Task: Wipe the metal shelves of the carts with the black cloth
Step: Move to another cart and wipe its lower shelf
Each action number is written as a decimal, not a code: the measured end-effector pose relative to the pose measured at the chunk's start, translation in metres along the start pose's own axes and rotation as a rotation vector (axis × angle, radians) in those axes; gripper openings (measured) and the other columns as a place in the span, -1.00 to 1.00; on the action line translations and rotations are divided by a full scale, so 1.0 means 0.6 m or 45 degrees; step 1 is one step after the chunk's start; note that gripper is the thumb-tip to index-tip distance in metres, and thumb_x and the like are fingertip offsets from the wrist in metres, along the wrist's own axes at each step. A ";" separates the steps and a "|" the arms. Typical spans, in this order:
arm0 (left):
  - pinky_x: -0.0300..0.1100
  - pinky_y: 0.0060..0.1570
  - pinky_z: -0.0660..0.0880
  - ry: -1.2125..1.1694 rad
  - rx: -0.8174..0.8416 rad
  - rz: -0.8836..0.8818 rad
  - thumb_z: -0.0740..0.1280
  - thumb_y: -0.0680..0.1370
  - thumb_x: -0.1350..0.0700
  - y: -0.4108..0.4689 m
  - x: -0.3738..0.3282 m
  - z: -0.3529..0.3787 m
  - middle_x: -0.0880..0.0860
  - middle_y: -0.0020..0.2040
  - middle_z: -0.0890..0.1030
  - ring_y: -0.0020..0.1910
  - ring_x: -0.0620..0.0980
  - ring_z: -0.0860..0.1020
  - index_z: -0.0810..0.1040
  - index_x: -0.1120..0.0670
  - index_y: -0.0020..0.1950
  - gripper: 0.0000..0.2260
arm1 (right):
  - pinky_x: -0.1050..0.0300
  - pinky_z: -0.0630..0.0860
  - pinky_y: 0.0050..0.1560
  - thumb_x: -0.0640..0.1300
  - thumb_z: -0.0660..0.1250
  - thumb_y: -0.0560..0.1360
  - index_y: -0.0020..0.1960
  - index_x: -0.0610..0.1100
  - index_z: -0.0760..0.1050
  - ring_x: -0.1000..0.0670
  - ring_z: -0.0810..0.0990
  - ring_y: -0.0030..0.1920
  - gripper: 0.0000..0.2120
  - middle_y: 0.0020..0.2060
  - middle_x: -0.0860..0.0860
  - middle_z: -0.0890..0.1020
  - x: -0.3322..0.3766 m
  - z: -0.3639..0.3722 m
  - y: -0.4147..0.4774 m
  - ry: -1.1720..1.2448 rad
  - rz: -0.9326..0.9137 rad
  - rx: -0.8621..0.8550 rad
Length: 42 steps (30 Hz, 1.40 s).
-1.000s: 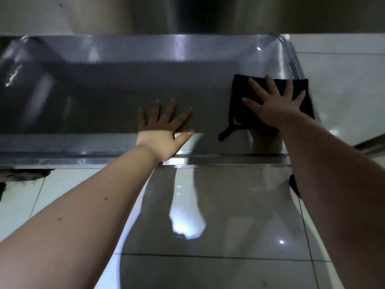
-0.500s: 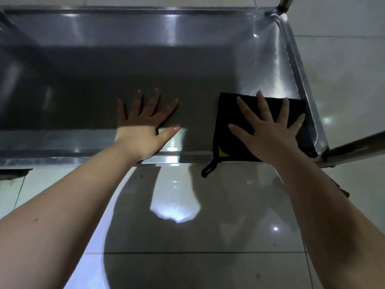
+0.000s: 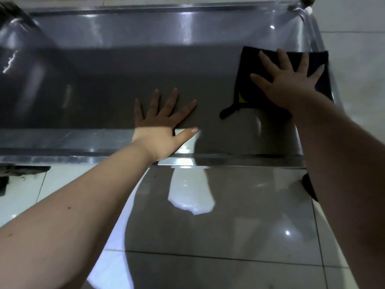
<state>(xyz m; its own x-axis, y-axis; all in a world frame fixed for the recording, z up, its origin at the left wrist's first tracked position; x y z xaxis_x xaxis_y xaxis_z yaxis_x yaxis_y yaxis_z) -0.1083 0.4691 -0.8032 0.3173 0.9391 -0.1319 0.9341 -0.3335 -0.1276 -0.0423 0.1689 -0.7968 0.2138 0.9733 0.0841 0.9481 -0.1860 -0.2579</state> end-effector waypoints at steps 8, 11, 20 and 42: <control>0.30 0.45 -0.29 0.026 0.031 -0.029 -0.08 0.60 -0.34 0.002 -0.004 0.001 -0.16 0.62 -0.17 0.59 0.12 -0.23 -0.11 -0.47 0.50 -0.53 | -0.48 -0.30 0.39 0.50 -0.16 0.46 0.49 0.43 -0.28 -0.26 -0.29 0.55 -0.35 0.58 0.19 -0.22 -0.023 0.058 -0.200 -0.058 0.026 -0.014; 0.26 0.45 -0.33 -0.058 0.075 -0.054 -0.08 0.64 -0.27 0.005 0.000 -0.001 -0.19 0.61 -0.16 0.59 0.08 -0.24 -0.09 -0.46 0.50 -0.57 | -0.53 -0.28 0.38 0.49 -0.18 0.48 0.49 0.41 -0.32 -0.31 -0.31 0.53 -0.35 0.58 0.16 -0.25 -0.002 0.058 -0.196 -0.074 0.111 0.007; 0.15 0.45 -0.37 -0.389 -0.348 -0.067 -0.07 0.52 -0.26 -0.044 0.027 -0.076 0.01 0.63 0.03 0.59 0.13 -0.17 0.15 -0.16 0.58 -0.38 | -0.56 -0.32 0.32 0.44 -0.13 0.53 0.54 0.32 -0.27 -0.36 -0.36 0.51 -0.35 0.58 0.11 -0.28 0.266 0.078 -0.225 0.058 -0.087 0.018; 0.46 0.38 -0.26 0.071 0.131 -0.294 -0.05 0.49 -0.49 0.002 0.064 -0.032 -0.13 0.61 -0.24 0.57 0.19 -0.28 -0.16 -0.42 0.53 -0.36 | -0.45 -0.32 0.41 0.37 -0.12 0.58 0.56 0.30 -0.15 -0.30 -0.31 0.54 -0.42 0.60 0.12 -0.17 0.038 0.074 -0.229 0.148 0.212 -0.041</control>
<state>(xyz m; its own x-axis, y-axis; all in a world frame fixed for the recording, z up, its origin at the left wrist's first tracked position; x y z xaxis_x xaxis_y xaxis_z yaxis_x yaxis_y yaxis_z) -0.0920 0.5064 -0.7893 0.1091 0.9935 -0.0338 0.9621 -0.1141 -0.2478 -0.1783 0.2225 -0.8022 0.3924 0.9068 0.1541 0.9040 -0.3493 -0.2466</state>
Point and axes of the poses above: each hand's wrist, its own y-axis towards the middle knuckle, its own z-axis out of the palm, x = y × z, the point moved 8 cm from there along y, towards the middle knuckle
